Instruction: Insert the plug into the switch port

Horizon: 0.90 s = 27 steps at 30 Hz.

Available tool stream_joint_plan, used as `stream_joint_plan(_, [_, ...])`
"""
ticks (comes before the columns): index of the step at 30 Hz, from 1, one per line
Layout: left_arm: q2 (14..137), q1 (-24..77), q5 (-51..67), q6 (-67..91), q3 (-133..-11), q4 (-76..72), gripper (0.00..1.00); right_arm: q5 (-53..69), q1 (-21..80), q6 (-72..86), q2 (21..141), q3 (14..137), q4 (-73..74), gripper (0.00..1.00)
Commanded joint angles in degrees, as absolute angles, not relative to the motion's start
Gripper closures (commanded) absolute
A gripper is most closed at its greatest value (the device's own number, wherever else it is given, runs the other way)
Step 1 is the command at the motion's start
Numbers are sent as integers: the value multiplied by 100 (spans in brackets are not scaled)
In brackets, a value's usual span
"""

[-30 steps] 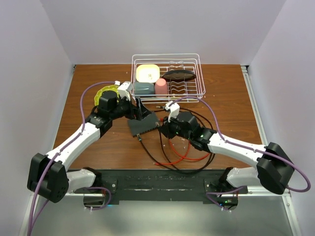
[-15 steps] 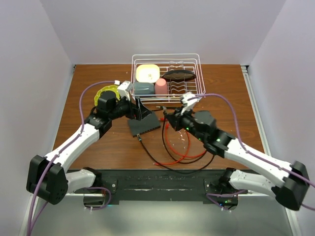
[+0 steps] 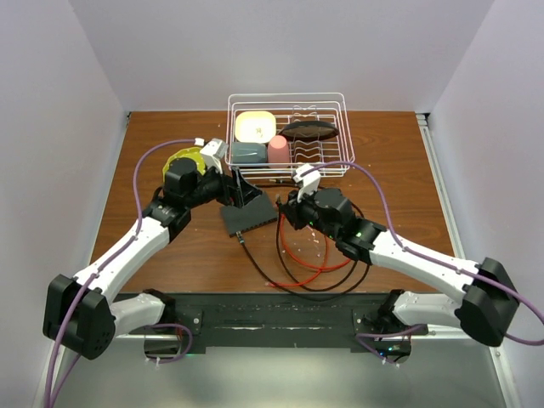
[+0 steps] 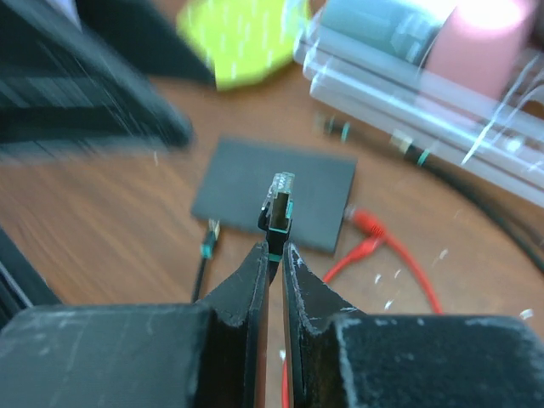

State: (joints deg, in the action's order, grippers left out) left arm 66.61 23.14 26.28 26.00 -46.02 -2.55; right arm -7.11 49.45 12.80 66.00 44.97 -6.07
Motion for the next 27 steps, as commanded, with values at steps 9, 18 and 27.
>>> stream_joint_plan(9, [6609, 2311, 3839, 2812, -4421, -1256, 19, -140, 4957, 1415, 6856, 4421, -1213, 100])
stream_joint_plan(18, [6548, 2303, 2989, 2628, -4552, -687, 21, -483, 4966, 1914, 7593, 4728, -870, 62])
stream_joint_plan(27, [6451, 2294, 2277, 2435, -4728, -185, 19, -1238, 4975, 2592, 9157, 5167, -836, 44])
